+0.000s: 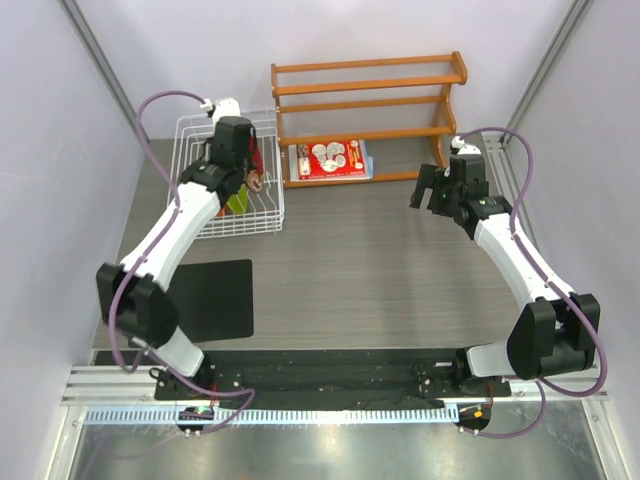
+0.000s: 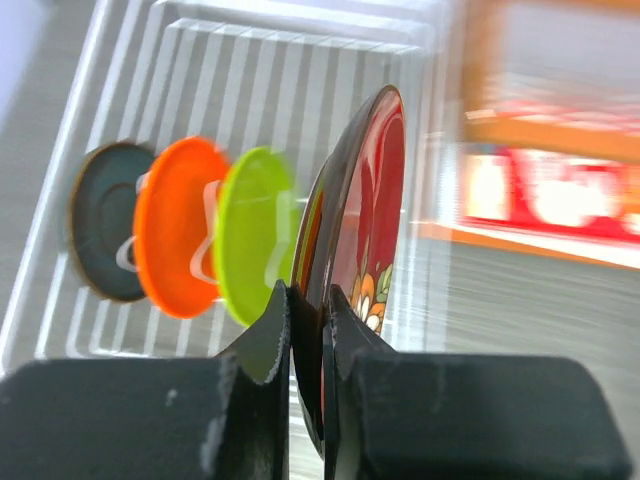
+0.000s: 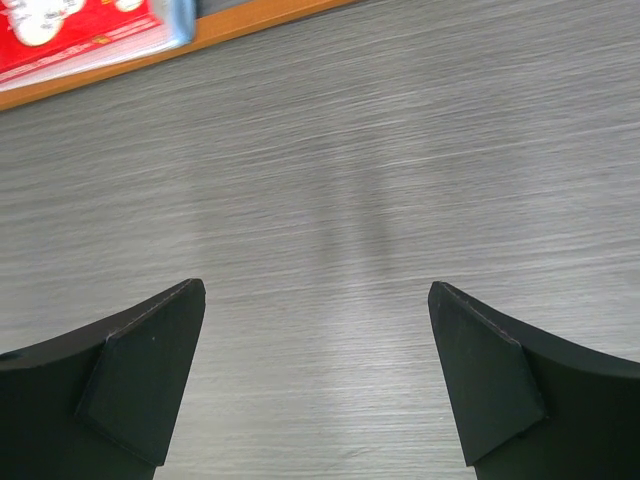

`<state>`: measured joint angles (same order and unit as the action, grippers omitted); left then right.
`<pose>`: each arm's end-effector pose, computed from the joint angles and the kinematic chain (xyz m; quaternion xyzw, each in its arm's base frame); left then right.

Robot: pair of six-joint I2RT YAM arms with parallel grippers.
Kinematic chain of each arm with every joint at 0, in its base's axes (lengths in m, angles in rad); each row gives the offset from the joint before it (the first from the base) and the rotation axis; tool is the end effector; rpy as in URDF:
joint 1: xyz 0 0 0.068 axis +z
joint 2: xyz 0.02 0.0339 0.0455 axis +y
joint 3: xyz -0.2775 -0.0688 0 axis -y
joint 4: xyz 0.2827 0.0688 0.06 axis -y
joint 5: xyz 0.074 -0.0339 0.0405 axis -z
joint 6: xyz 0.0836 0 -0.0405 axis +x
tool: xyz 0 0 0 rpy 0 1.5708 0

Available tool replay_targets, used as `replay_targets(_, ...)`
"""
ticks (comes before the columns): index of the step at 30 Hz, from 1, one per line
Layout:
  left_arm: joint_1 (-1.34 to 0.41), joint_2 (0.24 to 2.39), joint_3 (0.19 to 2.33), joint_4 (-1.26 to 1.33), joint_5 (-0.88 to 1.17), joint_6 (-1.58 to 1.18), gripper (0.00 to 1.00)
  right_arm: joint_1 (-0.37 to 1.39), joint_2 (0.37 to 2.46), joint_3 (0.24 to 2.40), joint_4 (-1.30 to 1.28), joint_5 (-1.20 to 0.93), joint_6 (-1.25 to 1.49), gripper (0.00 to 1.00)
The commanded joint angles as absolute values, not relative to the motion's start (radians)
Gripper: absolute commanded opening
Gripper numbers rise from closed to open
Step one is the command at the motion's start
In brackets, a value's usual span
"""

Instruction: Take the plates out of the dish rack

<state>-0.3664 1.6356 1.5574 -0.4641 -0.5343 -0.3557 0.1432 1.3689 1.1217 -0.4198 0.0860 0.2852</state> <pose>0.4349 -0.1213 0.3528 -0.1254 0.8405 0.0474 0.5250 0.3739 0.0467 0.2771 0.0825 0.8952 0.0549 0.4345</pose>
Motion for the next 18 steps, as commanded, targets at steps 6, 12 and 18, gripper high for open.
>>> replay_targets(6, -0.374, 1.387, 1.401, -0.273, -0.016, -0.587, 0.0, 0.147, 1.278, 1.075, -0.224, -0.32, 0.42, 1.0)
replay_targets(12, -0.38, 1.39, 1.182, -0.053, 0.19, -0.77, 0.0, 0.149, 1.262, 1.003, -0.025, -0.512, 0.584, 0.98)
replay_targets(18, -0.409, 1.448, 1.106, 0.199, 0.307, -0.89, 0.0, 0.152, 1.267, 0.922, 0.097, -0.58, 0.658, 0.98)
